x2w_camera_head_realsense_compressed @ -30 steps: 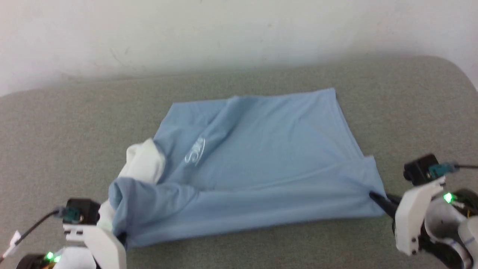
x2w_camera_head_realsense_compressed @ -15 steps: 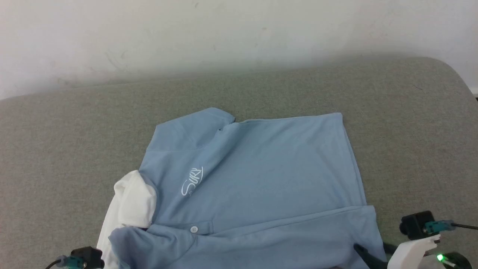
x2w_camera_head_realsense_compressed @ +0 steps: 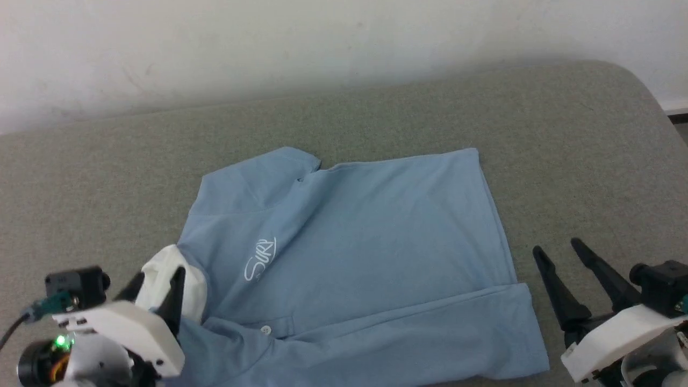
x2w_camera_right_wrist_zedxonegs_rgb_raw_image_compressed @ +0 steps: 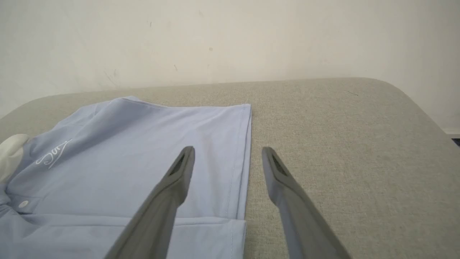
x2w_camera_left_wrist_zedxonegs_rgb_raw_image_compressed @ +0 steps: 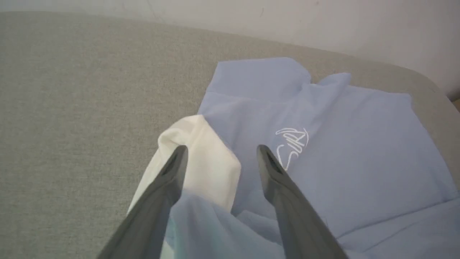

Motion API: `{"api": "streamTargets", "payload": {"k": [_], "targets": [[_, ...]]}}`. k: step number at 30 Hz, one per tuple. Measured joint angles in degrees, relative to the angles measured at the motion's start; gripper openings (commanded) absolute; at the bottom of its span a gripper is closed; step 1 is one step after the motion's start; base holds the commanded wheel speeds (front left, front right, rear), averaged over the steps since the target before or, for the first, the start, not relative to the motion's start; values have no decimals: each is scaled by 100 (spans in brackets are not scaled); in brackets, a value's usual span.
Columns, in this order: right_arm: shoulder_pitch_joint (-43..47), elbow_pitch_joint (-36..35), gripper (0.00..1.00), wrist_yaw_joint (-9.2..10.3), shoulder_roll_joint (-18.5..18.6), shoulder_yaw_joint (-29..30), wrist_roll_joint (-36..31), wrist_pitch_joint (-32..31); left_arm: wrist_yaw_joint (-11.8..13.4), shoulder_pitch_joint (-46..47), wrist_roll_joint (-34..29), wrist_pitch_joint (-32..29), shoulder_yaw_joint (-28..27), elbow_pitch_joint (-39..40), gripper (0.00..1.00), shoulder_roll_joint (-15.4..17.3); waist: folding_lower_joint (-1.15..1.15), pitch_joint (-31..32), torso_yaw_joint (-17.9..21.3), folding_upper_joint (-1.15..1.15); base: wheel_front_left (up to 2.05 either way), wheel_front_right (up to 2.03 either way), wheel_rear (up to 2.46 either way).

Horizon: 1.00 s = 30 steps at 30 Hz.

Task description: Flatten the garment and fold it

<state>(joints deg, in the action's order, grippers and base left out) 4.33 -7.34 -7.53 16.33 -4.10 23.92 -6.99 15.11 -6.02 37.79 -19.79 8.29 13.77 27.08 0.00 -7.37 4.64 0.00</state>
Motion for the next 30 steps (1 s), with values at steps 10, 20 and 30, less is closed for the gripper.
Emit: {"api": "streamTargets", "payload": {"k": [10, 20, 30], "targets": [[-614, -572, 100, 0, -345, 186, -237, 268, -226, 2549, -580, 649, 104, -1065, 100, -40, 2, -809, 226, 0, 0, 0, 0], [-1062, -501, 100, 0, -399, -23, -225, 554, -1232, 4670, -457, -13, 651, -3183, 100, -49, 2, -1484, 699, 0, 0, 0, 0], [-1084, -191, 100, 0, -421, -120, -99, 604, -1861, 5452, -187, -2199, 1276, -4470, 87, 224, -2, -1741, 1165, 0, 0, 0, 0]]}}
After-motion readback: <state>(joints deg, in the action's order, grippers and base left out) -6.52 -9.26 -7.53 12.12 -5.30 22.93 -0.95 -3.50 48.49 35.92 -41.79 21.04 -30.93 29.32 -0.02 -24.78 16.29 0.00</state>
